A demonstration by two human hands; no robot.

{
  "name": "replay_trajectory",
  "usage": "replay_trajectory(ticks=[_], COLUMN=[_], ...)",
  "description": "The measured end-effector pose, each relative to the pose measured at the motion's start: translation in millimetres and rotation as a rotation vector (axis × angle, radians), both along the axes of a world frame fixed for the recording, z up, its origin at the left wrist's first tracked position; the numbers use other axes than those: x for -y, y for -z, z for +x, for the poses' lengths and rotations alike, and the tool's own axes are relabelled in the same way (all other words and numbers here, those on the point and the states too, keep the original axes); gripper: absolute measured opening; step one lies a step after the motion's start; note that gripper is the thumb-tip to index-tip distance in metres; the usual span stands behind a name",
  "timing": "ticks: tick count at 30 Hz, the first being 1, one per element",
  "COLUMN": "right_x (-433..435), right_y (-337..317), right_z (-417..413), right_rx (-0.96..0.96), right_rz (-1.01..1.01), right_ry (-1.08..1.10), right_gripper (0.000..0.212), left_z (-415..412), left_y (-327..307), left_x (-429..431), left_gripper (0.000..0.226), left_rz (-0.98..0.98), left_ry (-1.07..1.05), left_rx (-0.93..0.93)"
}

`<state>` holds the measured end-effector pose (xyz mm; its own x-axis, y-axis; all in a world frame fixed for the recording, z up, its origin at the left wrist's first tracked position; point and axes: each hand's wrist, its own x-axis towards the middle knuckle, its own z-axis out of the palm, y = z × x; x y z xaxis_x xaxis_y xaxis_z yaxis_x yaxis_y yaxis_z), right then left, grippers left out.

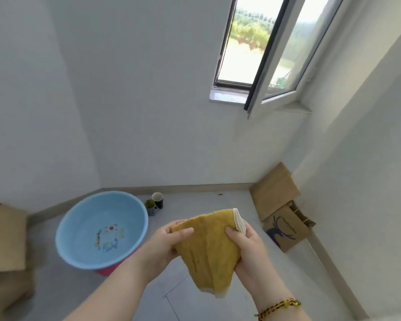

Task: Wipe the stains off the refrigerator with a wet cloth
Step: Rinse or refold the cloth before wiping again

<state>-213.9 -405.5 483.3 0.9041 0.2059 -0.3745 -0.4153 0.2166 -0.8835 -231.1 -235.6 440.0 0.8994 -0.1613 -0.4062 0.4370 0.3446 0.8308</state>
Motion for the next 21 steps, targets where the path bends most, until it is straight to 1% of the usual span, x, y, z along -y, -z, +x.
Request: replay_trajectory(ticks=[3, 6, 9, 11, 13, 17, 18, 19, 21], right_x=[-60, -102, -137, -165, -187, -255, -276, -294, -330], right_y=[23, 50, 77, 100, 114, 153, 167, 182, 227], right_z=[29, 56, 88, 116, 142, 189, 196, 202, 208], right_rx=[-0.071, -0.124, -0.174, -0.163, -0.124, 0.02, 0.033, 0.074, 0.172], right_rz=[0.007, -0.008, -0.101, -0.203, -0.318, -0.59, -0.638, -0.683, -0.728], right_ry=[-0.047, -0.122, -0.281, -0.435, -0.597, -1.068, -1.157, -1.217, -1.261], right_gripper=[0.016, 0.016, 0.018, 0.007, 0.023, 0.05, 0.05, 0.045, 0.028], left_z=[8, 16, 32, 43, 50, 65, 69, 74, 81], left_y=[31, 62, 85, 99, 113, 153, 167, 180, 217], left_x=[-51, -81, -116, -148, -173, -215, -226, -236, -260], left_gripper=[0.044, 0.032, 0.016, 0.01, 0.008, 0.007, 0.007, 0.008, 0.009], left_rz=[-0.081, -0.048, 0.021, 0.048, 0.08, 0.185, 0.198, 0.202, 0.201], left_ry=[-0.097, -0.199, -0.405, -0.528, -0.567, -0.573, -0.576, -0.569, -0.547], left_rx=[-0.061, -0.16, -0.226, -0.278, -0.304, -0.314, -0.335, -0.341, -0.339])
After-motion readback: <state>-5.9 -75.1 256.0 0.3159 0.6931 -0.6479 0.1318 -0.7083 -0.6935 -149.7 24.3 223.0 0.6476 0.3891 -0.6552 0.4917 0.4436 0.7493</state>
